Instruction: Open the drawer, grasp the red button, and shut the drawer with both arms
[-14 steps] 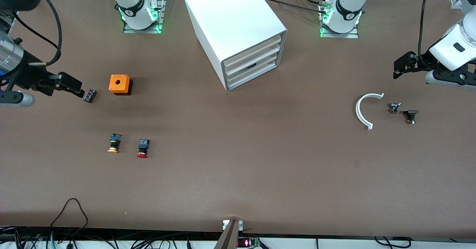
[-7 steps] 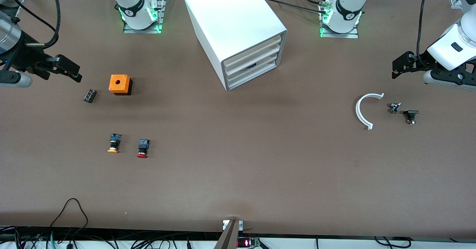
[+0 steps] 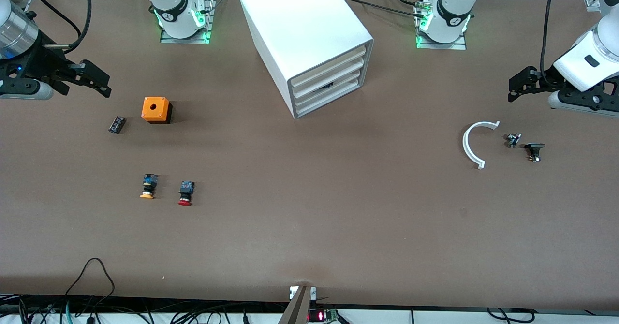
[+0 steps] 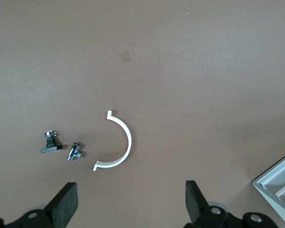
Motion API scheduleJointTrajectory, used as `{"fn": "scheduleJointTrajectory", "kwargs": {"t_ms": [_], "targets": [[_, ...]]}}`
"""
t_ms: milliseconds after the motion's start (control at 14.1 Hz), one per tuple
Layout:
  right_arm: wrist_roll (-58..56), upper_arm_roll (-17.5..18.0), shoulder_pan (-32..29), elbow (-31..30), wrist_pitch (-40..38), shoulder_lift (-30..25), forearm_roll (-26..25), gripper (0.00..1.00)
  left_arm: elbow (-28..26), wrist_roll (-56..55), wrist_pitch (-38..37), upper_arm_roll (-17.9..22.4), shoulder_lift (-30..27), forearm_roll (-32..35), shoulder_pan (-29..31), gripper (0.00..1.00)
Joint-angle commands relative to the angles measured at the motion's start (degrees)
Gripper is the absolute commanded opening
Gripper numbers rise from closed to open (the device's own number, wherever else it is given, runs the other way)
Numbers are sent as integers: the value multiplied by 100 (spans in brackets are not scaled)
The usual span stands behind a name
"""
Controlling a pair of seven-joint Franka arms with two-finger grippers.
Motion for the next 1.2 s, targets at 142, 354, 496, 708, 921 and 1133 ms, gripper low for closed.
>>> {"fn": "scheduleJointTrajectory", "kwargs": {"t_ms": [142, 354, 496, 708, 921, 1133], "targets": [[-148, 64, -114, -20, 52, -95, -75, 99, 34, 49, -105, 36, -47, 118, -71, 100], [-112, 56, -114, 16, 8, -104, -66, 99, 34, 40, -140, 36, -47, 118, -80, 100], [-86, 56, -114, 51, 8, -104, -66, 99, 34, 40, -140, 27, -47, 118, -89, 100], [-60, 64, -106, 52, 8, -95, -66, 99, 34, 40, -140, 27, -47, 118, -97, 100], [-86, 64, -106, 78, 8, -87, -66, 99, 34, 40, -140, 27, -47, 118, -97, 100], [-95, 64, -106, 122, 8, -78, -66, 99, 34, 40, -140, 27, -47, 118, -106, 100]]}}
